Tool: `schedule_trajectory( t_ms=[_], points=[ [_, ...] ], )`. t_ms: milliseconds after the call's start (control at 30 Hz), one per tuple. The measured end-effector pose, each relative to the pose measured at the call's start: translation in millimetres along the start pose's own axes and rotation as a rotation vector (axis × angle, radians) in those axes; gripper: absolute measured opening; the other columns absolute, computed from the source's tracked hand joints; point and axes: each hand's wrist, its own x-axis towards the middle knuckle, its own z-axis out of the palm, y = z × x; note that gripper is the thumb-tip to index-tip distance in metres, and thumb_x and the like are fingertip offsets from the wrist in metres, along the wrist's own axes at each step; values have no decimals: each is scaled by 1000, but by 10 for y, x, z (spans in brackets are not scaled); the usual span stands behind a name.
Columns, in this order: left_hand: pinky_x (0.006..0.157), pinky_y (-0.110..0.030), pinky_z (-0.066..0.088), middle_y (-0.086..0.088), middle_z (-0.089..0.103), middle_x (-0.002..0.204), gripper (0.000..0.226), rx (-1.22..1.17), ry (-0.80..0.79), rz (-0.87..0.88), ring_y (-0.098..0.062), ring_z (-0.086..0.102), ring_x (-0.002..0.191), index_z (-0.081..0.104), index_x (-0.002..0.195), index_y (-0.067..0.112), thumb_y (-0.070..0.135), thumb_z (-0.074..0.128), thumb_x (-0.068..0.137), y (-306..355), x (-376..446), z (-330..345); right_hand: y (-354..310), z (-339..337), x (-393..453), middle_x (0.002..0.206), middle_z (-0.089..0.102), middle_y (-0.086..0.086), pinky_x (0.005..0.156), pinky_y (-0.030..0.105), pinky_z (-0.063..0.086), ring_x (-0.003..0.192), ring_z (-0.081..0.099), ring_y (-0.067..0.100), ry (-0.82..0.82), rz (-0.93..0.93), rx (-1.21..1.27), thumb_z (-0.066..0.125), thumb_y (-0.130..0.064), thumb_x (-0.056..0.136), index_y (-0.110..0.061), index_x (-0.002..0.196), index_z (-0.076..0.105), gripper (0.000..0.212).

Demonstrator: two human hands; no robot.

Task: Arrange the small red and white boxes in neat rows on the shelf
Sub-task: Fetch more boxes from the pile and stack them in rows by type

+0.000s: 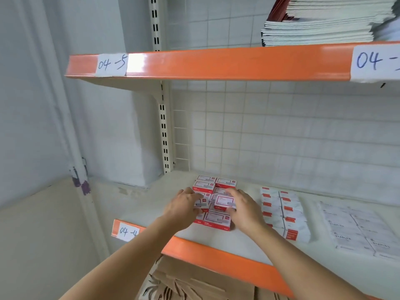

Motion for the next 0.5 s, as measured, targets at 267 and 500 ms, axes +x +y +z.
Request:
schedule_trajectory(
  t_ms=[267,500],
  points=[
    [97,-34,42,4,49,132,48,-27,-15,138,-17,43,121,42,136,26,27,59,91,-187,384,50,-56,159,99,130,56,-9,92,28,46,120,47,13,105,121,-133,64,-14,86,-27,135,45,54],
    [95,-28,41,10,49,134,43,-16,48,310,-13,40,124,46,134,29,33,56,92,-390,555,123,-232,176,146,129,58,-7,103,37,41,121,47,17,145,285,-265,59,-16,87,-29,137,43,54]
  ],
)
